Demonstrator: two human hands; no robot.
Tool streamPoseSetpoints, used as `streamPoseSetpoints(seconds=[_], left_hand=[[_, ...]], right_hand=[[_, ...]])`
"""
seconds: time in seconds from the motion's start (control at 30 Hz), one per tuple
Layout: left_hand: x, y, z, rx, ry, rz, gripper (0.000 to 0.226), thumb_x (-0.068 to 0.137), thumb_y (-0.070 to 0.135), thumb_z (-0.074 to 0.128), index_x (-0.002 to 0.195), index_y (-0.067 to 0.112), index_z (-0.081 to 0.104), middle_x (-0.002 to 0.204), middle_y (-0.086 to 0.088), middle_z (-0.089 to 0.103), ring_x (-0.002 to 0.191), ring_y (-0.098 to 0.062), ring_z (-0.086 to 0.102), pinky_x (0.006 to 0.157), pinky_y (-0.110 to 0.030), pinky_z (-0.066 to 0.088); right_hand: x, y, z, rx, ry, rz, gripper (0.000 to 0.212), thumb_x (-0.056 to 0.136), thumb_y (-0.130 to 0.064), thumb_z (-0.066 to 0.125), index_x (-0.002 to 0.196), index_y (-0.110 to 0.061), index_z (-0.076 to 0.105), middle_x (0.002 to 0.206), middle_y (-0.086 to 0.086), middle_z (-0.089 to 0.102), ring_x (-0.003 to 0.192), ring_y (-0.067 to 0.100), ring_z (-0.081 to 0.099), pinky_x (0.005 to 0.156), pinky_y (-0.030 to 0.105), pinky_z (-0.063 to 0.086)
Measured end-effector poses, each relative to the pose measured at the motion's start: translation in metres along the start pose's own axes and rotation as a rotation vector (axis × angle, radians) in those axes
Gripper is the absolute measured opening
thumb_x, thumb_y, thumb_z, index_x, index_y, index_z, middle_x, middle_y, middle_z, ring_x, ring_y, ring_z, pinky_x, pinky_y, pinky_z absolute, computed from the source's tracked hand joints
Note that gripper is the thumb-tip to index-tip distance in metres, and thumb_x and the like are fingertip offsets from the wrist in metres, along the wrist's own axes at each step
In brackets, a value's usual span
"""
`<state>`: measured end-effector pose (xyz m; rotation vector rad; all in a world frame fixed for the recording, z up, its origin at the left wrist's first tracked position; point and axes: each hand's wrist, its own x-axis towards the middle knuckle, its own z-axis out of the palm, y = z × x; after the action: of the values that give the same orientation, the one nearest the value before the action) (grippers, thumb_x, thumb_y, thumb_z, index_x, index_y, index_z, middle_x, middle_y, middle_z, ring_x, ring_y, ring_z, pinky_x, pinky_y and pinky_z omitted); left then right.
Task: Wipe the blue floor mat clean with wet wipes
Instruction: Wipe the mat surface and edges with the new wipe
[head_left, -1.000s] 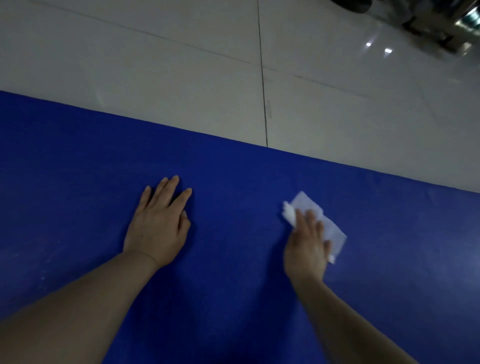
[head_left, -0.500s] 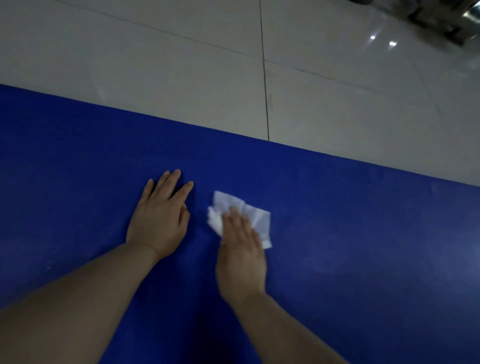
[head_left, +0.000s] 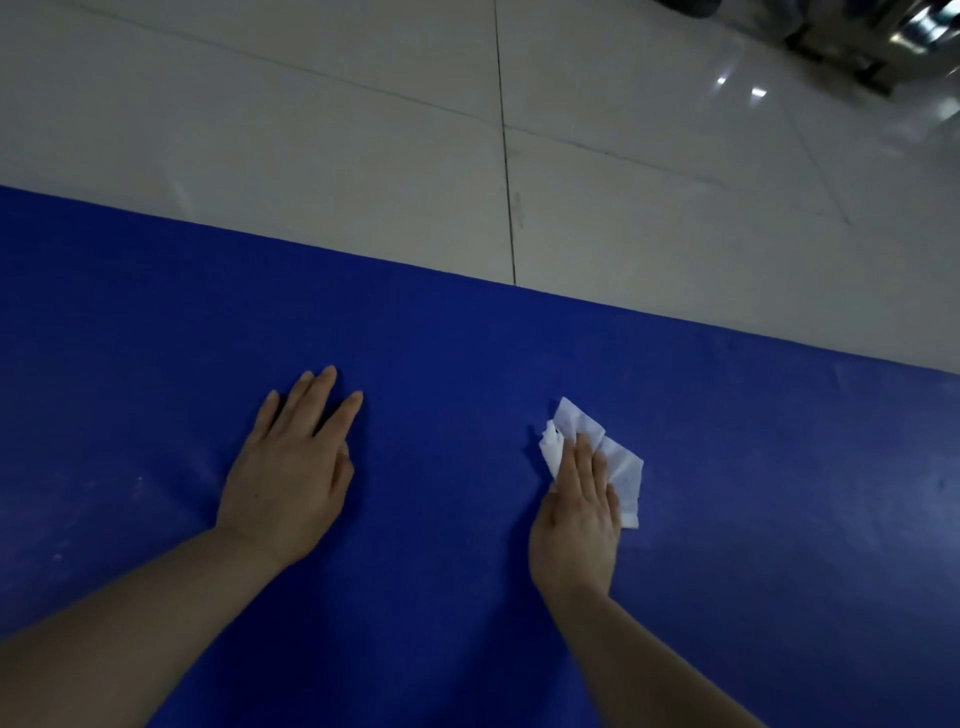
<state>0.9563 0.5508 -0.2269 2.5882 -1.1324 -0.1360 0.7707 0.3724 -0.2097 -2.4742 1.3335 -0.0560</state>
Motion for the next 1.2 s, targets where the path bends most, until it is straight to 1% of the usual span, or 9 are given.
streamPoseSetpoints(seconds=[0.23, 0.33, 0.5, 0.6, 0.77, 0.9, 1.03, 1.13, 1.2], left_hand=[[-0.007, -0.002, 0.003, 0.045, -0.009, 0.017, 0.057, 0.093, 0.031, 0.021, 0.142, 0.009, 0.042, 0.154, -0.014, 0.028, 0.143, -0.027, 0.025, 0.117, -0.041, 0.010], [-0.007, -0.003, 0.004, 0.033, -0.004, 0.030, 0.057, 0.093, 0.030, 0.023, 0.140, 0.007, 0.044, 0.153, -0.015, 0.029, 0.142, -0.029, 0.026, 0.117, -0.040, 0.010], [-0.007, -0.004, 0.004, -0.003, -0.004, 0.030, 0.056, 0.093, 0.031, 0.026, 0.133, 0.001, 0.052, 0.150, -0.019, 0.034, 0.140, -0.031, 0.030, 0.115, -0.045, 0.019], [-0.007, -0.003, 0.003, 0.015, -0.006, 0.027, 0.058, 0.092, 0.029, 0.022, 0.139, 0.008, 0.047, 0.154, -0.014, 0.030, 0.142, -0.028, 0.027, 0.117, -0.045, 0.017], [-0.006, -0.002, 0.000, 0.019, -0.013, 0.014, 0.057, 0.091, 0.028, 0.023, 0.139, 0.009, 0.047, 0.153, -0.014, 0.031, 0.141, -0.028, 0.030, 0.117, -0.040, 0.012], [-0.006, -0.002, 0.000, 0.030, -0.034, 0.020, 0.056, 0.091, 0.028, 0.024, 0.138, 0.008, 0.049, 0.151, -0.017, 0.034, 0.139, -0.030, 0.032, 0.115, -0.040, 0.012], [-0.004, -0.004, 0.002, 0.016, -0.038, 0.016, 0.056, 0.094, 0.032, 0.025, 0.137, 0.006, 0.050, 0.150, -0.018, 0.035, 0.139, -0.031, 0.033, 0.115, -0.040, 0.015], [-0.005, -0.003, 0.001, 0.027, -0.022, 0.022, 0.059, 0.090, 0.028, 0.021, 0.140, 0.009, 0.047, 0.153, -0.015, 0.031, 0.142, -0.028, 0.028, 0.117, -0.043, 0.017], [-0.006, -0.002, 0.001, 0.029, -0.021, 0.013, 0.060, 0.089, 0.028, 0.020, 0.141, 0.011, 0.045, 0.154, -0.013, 0.029, 0.143, -0.026, 0.025, 0.117, -0.043, 0.016]], right_hand=[[-0.003, -0.029, 0.010, -0.032, 0.043, 0.030, 0.065, 0.094, -0.002, 0.038, 0.152, -0.018, 0.014, 0.159, -0.004, 0.012, 0.145, 0.012, 0.003, 0.119, 0.034, 0.004], [-0.027, -0.077, 0.027, -0.018, 0.019, -0.293, 0.078, 0.069, -0.001, 0.071, 0.141, -0.017, 0.045, 0.146, 0.003, 0.044, 0.134, 0.025, 0.042, 0.109, 0.042, 0.031], [-0.034, -0.092, 0.036, -0.076, -0.074, -0.576, 0.074, 0.070, -0.020, 0.075, 0.138, -0.020, 0.047, 0.146, 0.000, 0.045, 0.134, 0.019, 0.042, 0.109, 0.043, 0.031], [-0.011, -0.070, 0.023, -0.121, -0.041, -0.413, 0.070, 0.075, -0.012, 0.072, 0.140, -0.018, 0.046, 0.148, 0.001, 0.041, 0.135, 0.019, 0.041, 0.110, 0.041, 0.027], [0.020, -0.050, 0.008, -0.054, -0.018, -0.021, 0.056, 0.099, -0.011, 0.034, 0.151, -0.024, 0.020, 0.161, -0.003, 0.006, 0.147, 0.016, 0.003, 0.120, 0.041, 0.007], [-0.019, -0.086, 0.034, -0.081, 0.032, -0.302, 0.063, 0.080, -0.007, 0.061, 0.139, -0.022, 0.044, 0.151, 0.004, 0.037, 0.138, 0.029, 0.035, 0.108, 0.054, 0.033], [-0.052, -0.100, 0.041, -0.075, -0.033, -0.603, 0.054, 0.084, -0.021, 0.048, 0.137, -0.021, 0.044, 0.146, -0.002, 0.044, 0.135, 0.021, 0.041, 0.109, 0.045, 0.030], [-0.028, -0.064, 0.028, -0.112, -0.019, -0.424, 0.061, 0.081, -0.009, 0.063, 0.138, -0.020, 0.047, 0.148, 0.001, 0.042, 0.135, 0.021, 0.042, 0.109, 0.046, 0.032], [-0.009, -0.030, 0.011, -0.101, -0.024, -0.139, 0.055, 0.094, -0.008, 0.046, 0.146, -0.020, 0.035, 0.156, 0.000, 0.027, 0.143, 0.019, 0.025, 0.116, 0.045, 0.021]])
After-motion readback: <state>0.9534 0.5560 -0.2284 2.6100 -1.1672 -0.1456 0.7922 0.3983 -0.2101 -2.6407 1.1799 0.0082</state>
